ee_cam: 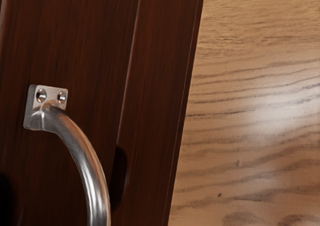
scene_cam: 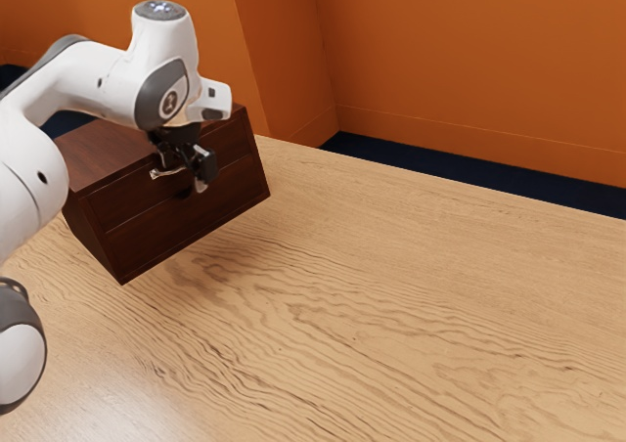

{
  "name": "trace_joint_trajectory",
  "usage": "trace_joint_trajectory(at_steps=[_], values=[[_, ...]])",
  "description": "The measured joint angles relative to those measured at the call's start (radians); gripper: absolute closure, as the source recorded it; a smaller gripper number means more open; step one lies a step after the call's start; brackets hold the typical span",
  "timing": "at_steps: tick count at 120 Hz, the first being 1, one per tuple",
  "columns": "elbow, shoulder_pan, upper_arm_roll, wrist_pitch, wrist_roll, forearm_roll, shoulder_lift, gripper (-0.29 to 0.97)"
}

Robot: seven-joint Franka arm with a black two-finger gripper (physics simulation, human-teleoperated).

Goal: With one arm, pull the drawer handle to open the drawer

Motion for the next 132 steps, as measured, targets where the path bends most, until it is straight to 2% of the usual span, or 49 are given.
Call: trace_joint_trajectory(at_steps=[76,132], values=[[-0.015,-0.016,-0.027,0.009,0.001,-0.013,-0.012,0.12],[-0.148,-0.051,-0.04,0.006,-0.004,-0.026,-0.118,0.13]])
